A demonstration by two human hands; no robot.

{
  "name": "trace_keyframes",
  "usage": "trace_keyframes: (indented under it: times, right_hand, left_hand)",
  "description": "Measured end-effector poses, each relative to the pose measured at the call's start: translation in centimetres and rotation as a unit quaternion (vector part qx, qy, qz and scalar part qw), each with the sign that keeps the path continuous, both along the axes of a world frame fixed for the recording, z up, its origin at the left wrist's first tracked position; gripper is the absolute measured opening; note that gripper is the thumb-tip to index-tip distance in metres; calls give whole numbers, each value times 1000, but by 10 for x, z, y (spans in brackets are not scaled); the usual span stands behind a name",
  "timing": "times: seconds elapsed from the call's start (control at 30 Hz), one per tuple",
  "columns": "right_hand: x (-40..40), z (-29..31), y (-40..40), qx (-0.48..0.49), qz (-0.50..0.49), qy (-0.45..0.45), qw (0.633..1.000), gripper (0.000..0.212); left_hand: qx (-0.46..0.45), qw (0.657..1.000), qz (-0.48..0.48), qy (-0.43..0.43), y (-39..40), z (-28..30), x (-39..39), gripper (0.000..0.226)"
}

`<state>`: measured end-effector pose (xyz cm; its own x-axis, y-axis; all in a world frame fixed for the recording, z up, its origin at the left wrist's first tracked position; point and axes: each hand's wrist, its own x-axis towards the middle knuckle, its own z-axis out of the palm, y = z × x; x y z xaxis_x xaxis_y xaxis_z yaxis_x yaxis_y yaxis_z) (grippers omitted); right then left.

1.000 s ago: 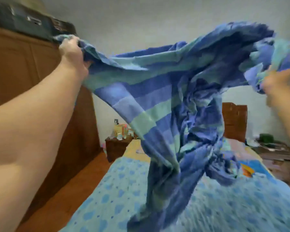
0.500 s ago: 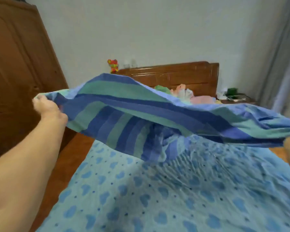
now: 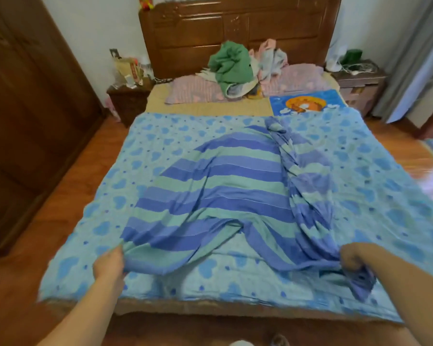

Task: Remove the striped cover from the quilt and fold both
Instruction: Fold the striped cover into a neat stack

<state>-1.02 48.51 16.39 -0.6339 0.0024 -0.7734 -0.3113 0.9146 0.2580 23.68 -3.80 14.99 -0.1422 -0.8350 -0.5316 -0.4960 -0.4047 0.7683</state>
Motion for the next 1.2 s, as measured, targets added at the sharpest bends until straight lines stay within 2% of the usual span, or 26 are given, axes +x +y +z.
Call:
trace_keyframes:
  times: [0.03, 0.07, 0.1, 0.13, 0.2, 0.23, 0.3, 0.33, 0.37, 0.4, 0.43, 0.47, 0.5, 0.53, 0.57, 0.63, 0.67, 0.73, 0.77, 0.83, 0.93, 1.03, 1.1, 1.2]
  right_hand:
    - [-13, 3, 5, -28, 26, 10, 999, 44]
    - [-26, 24, 8, 2, 40, 7, 999, 42]
    - [-50, 35, 19, -8, 49, 47, 998, 40]
    - [-76, 52, 36, -48, 12, 142, 989, 37]
    - [-123, 81, 76, -94, -50, 369, 924, 33]
    - [-135, 90, 87, -104, -66, 438, 891, 32]
    - [-137, 101, 68, -121, -55, 491, 861, 40]
    - [-131, 104, 47, -168, -29, 461, 871, 46]
    - [-118, 108, 20, -226, 7, 385, 895, 52]
    - [-98, 110, -6, -300, 37, 268, 915, 60]
    - [-77, 110, -31, -383, 54, 122, 914, 72]
    - [-43, 113, -55, -459, 65, -15, 886, 87]
    - [-5, 118, -74, -524, 88, -102, 841, 100]
    - [28, 116, -89, -591, 98, -131, 790, 106]
    - [53, 111, -99, -656, 86, -114, 741, 104]
    - [78, 104, -110, -748, 12, 0, 664, 75]
    - [81, 109, -110, -767, -25, 78, 637, 61]
    - [76, 125, -98, -769, -73, 183, 608, 55]
    - [72, 134, -89, -761, -79, 215, 607, 54]
    - [63, 155, -75, -747, -69, 270, 604, 38]
    - [49, 189, -64, -727, -38, 365, 580, 14]
    - [33, 227, -63, -693, 6, 455, 559, 11]
    - [22, 252, -69, -652, 36, 521, 550, 12]
    - [9, 286, -90, -595, 46, 590, 544, 35]
  left_hand:
    - [7, 999, 34, 28, 3, 2, -1, 20]
    - [10, 997, 56, 54, 9, 12, -4, 18]
    - [-1, 996, 61, 68, 10, 18, -9, 20]
    - [-6, 994, 66, 88, 16, 28, -15, 23]
    - [12, 989, 54, 138, 39, 56, -35, 19]
    - [26, 985, 32, 167, 58, 68, -44, 15]
    - [72, 972, -60, 215, 108, 93, -60, 6]
    - [90, 964, -112, 225, 135, 105, -67, 7]
    - [102, 953, -158, 236, 162, 115, -73, 9]
    - [109, 943, -198, 244, 187, 125, -77, 12]
    - [111, 932, -238, 250, 210, 134, -80, 16]
    - [102, 921, -277, 255, 231, 143, -84, 21]
    - [80, 907, -318, 264, 250, 150, -86, 26]
    - [42, 895, -357, 266, 265, 155, -89, 29]
    - [-10, 883, -393, 256, 276, 158, -91, 29]
    - [-115, 856, -452, 223, 289, 163, -94, 29]
    - [-140, 840, -472, 229, 291, 161, -96, 27]
    - [-134, 821, -477, 284, 288, 152, -98, 9]
    - [-133, 812, -483, 298, 286, 145, -101, 10]
    - [-196, 793, -503, 283, 280, 126, -114, 36]
    - [-272, 770, -513, 264, 274, 111, -151, 44]
    - [-286, 756, -514, 289, 268, 112, -188, 37]
    - [-293, 746, -512, 309, 261, 120, -207, 43]
    - [-338, 695, -517, 368, 258, 147, -230, 57]
